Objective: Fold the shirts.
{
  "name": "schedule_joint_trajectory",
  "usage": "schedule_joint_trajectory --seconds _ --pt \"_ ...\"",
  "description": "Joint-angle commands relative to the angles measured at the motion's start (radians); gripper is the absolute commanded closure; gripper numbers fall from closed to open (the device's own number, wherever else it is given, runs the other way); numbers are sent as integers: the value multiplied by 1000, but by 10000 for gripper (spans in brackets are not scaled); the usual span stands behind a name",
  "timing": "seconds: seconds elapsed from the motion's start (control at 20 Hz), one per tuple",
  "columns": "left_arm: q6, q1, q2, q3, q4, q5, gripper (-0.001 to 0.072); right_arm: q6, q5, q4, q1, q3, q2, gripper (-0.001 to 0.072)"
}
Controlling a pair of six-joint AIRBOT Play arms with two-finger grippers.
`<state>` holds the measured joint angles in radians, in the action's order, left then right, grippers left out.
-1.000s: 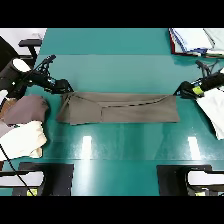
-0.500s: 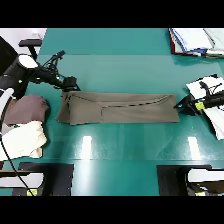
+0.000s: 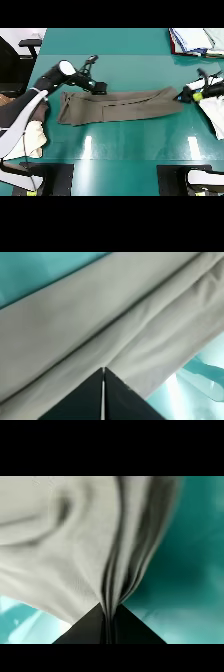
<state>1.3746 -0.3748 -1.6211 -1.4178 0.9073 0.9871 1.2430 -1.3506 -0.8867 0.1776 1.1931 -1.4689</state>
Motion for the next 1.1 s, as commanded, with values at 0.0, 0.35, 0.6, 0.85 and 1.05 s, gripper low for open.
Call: schedule_joint_trajectory --seconds 0.0,0.35,0.6,0.85,1.05 --pt "37 -90 -119 -118 -3 -9 681 82 -37 6 -51 145 111 693" --pt "93 -193 -306 -255 -16 -13 681 120 -32 171 -271 385 164 692" --pt "119 -199 -333 -263 -28 -35 681 127 14 187 -419 434 163 692" --pt "110 -140 -275 -265 9 20 681 126 50 188 -513 434 131 692" --pt "109 54 -76 -265 175 124 680 111 124 190 -648 434 85 692"
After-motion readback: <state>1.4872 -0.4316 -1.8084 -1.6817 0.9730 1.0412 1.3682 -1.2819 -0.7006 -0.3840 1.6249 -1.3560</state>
